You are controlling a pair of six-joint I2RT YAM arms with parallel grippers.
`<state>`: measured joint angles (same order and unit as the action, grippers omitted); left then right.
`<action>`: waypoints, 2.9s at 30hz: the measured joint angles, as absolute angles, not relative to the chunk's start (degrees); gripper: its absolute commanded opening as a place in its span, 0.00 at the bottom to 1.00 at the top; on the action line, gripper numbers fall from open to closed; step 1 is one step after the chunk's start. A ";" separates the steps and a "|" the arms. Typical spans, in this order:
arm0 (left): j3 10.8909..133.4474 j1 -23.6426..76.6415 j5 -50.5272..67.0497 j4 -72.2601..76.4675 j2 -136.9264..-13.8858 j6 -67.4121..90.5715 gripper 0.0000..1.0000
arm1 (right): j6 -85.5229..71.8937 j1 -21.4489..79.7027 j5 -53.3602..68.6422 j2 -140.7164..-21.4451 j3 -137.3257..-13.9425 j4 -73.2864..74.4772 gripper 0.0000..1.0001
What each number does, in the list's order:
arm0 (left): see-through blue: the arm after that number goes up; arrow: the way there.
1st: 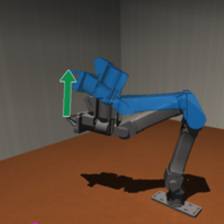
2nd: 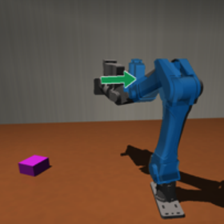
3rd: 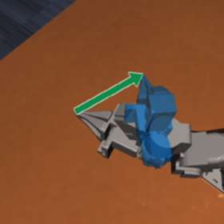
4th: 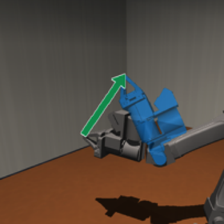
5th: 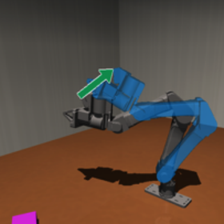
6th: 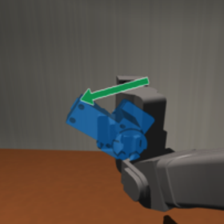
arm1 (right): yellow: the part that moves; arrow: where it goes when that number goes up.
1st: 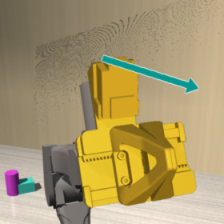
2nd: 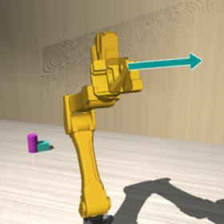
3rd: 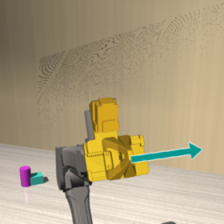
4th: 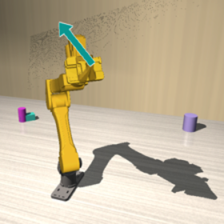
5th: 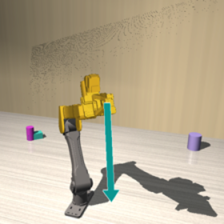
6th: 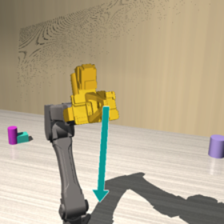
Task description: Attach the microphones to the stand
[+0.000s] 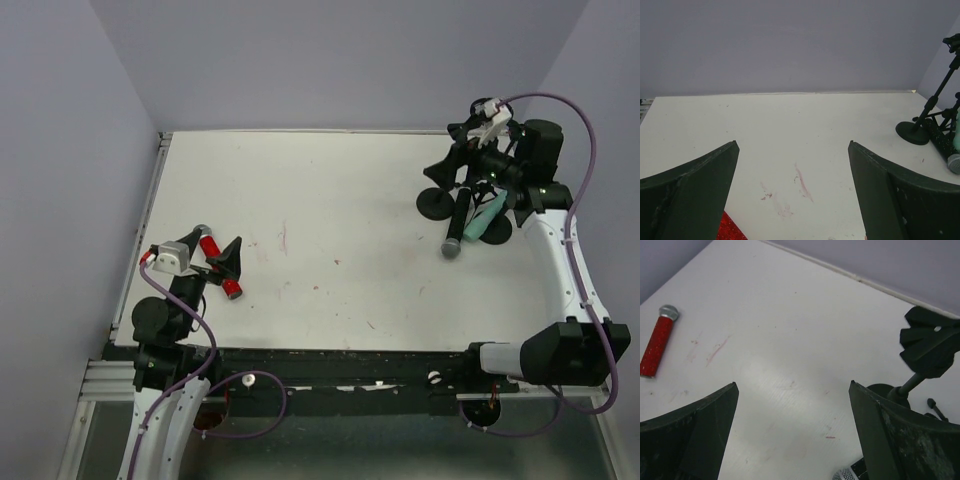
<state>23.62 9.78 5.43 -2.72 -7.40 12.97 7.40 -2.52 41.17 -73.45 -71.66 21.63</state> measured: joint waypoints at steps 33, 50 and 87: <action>23.62 10.63 6.26 -2.72 -5.56 13.32 0.98 | 9.26 -2.52 19.97 -81.62 -56.77 -9.06 0.68; 23.62 10.63 6.50 -2.74 -6.22 13.30 0.98 | 8.60 -2.52 20.32 -88.82 -50.72 -35.44 0.31; 23.62 10.74 6.72 -2.81 -6.42 13.28 0.98 | 2.33 -9.06 33.15 -89.12 -51.03 -34.74 0.65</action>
<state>23.62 10.74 6.72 -2.81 -6.42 13.28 2.33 -9.06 33.15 -89.12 -51.03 -34.74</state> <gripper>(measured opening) 0.985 0.650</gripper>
